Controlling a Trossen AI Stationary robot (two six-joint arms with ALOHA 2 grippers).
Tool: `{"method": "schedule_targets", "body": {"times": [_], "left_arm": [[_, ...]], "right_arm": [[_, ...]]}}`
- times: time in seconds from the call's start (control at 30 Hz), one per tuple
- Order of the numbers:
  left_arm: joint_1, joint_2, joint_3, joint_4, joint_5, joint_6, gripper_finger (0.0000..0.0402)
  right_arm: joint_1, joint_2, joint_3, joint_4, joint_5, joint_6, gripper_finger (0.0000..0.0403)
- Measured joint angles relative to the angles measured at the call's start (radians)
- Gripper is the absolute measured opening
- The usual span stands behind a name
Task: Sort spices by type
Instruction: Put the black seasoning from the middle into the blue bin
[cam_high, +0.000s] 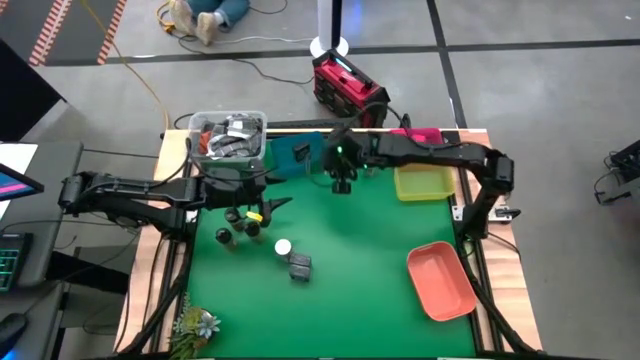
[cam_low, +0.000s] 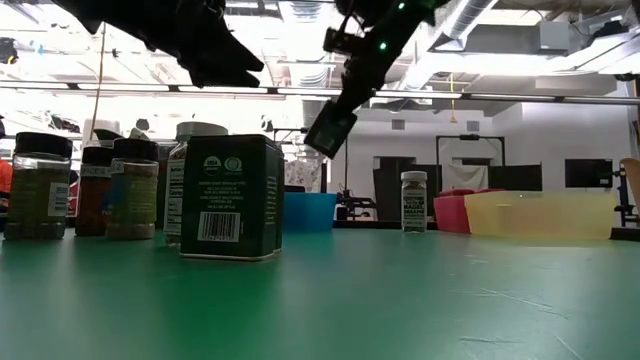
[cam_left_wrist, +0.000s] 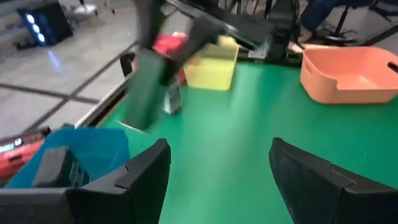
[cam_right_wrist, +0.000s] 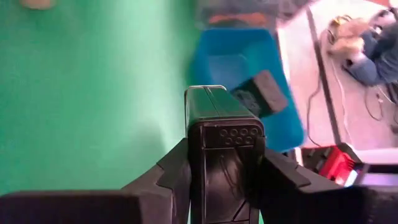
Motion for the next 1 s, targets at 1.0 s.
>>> {"method": "schedule_targets", "body": {"times": [1.0], "left_arm": [[-0.076, -0.356, -0.159, 0.048, -0.219, 0.092, 0.026]], "right_arm": [[-0.12, 0.568, 0.797, -0.425, -0.1, -0.359, 0.0163]]}}
